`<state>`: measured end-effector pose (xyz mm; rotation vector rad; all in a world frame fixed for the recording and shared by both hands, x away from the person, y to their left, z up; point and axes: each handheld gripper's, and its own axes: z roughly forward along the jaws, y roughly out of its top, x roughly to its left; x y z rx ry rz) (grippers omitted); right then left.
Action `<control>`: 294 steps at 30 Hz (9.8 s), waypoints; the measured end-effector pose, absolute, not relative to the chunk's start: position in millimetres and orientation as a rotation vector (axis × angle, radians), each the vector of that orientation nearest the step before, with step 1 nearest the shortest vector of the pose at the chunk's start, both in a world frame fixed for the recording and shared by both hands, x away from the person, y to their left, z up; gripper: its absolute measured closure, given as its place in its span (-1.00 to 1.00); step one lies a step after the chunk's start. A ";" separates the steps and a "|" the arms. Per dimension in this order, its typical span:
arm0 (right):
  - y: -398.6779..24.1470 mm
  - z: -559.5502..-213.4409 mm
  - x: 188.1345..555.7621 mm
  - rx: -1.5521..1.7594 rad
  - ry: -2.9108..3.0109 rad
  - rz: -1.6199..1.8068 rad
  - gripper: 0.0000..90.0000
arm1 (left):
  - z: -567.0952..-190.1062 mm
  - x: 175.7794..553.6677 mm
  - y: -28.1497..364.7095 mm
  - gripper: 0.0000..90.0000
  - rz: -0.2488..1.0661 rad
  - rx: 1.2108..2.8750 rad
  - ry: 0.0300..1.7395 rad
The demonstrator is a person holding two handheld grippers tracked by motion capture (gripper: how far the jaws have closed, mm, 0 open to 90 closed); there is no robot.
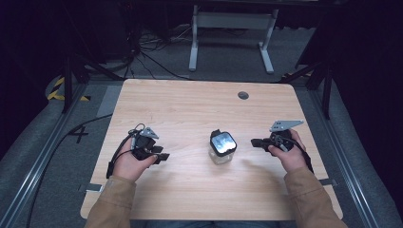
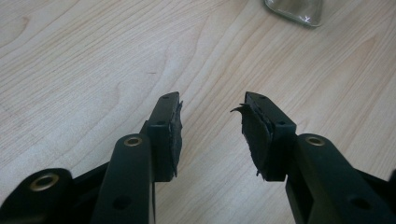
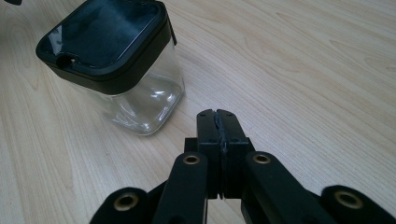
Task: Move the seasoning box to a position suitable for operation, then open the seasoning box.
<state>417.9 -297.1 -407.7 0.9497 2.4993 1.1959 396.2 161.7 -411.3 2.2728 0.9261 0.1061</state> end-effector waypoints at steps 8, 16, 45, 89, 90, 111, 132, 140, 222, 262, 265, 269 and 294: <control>-295.9 -406.8 416.9 0.948 2.493 1.203 1.00 | -409.8 395.1 161.6 0.28 0.122 2.258 0.930; -290.1 -408.6 417.3 0.942 2.491 1.222 1.00 | -408.9 394.4 160.0 0.30 0.125 2.242 0.936; -235.7 -417.2 405.9 0.763 2.626 1.166 1.00 | -409.9 395.1 146.7 0.31 0.105 2.249 0.890; -275.7 -411.0 392.2 0.890 2.542 1.258 1.00 | -381.4 468.4 17.2 0.99 0.019 2.174 0.582; -276.4 -411.3 391.5 0.895 2.544 1.257 1.00 | -382.7 469.5 16.7 0.99 0.020 2.173 0.597; -275.6 -413.2 389.5 0.894 2.553 1.265 1.00 | -381.9 472.2 12.9 1.00 0.039 2.156 0.625; -272.7 -414.1 388.4 0.884 2.560 1.269 1.00 | -383.9 474.0 10.7 1.00 0.035 2.175 0.623; -267.2 -411.6 385.2 0.852 2.570 1.274 1.00 | -382.7 475.1 9.3 1.00 0.034 2.188 0.631; -210.9 -358.2 408.8 0.719 2.360 1.462 1.00 | -427.0 374.7 13.7 1.00 0.225 2.174 0.678; -183.3 -353.6 414.7 0.679 2.376 1.421 1.00 | -414.4 376.1 28.0 0.93 0.137 2.030 0.641; -187.3 -349.7 409.1 0.662 2.377 1.419 1.00 | -407.1 372.0 35.2 0.90 0.138 2.031 0.635; -196.3 -347.2 401.0 0.662 2.372 1.425 1.00 | -397.1 367.5 46.5 0.88 0.153 2.038 0.632; -276.7 -373.7 364.3 0.806 2.458 1.269 0.88 | -393.5 364.7 144.3 0.62 0.165 2.165 0.821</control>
